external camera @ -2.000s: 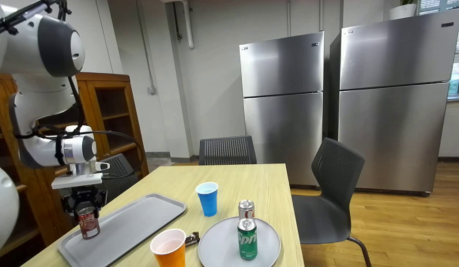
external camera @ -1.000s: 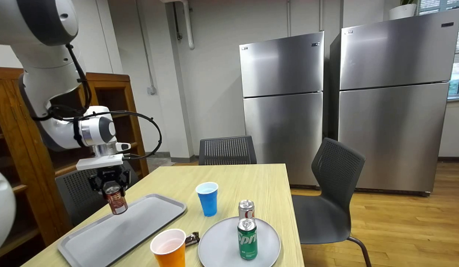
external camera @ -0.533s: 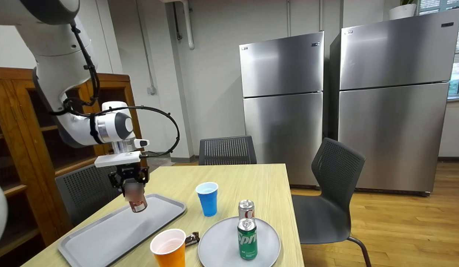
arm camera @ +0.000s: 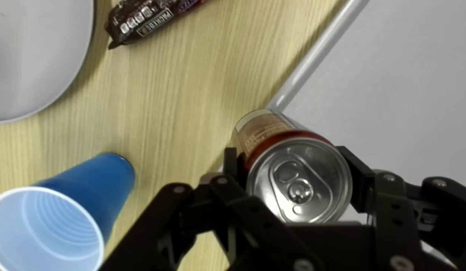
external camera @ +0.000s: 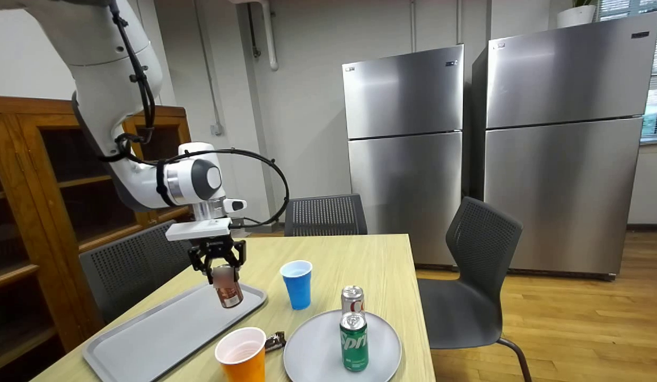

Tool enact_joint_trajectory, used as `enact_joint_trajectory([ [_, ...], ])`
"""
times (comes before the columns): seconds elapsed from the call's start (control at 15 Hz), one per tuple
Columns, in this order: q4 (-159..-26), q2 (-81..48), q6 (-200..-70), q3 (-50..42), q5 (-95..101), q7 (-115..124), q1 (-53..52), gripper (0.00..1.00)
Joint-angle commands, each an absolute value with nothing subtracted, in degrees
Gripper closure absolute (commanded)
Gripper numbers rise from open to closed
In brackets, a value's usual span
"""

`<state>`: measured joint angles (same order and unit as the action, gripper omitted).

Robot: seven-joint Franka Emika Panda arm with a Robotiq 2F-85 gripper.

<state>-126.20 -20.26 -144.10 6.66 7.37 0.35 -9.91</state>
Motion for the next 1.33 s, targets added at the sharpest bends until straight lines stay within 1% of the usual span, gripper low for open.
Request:
enact_joint_trajectory([
  [0.0,-131.0,-15.7,-145.4,5.5,6.7,-1.3,-7.4,0.61],
  [0.73,-137.4,-11.3,-145.9,0.1,7.6,-1.5,-2.3,0.61],
  [1.27,-138.8,-11.2,-145.9,-3.7,7.5,-1.0,0.9,0.61],
])
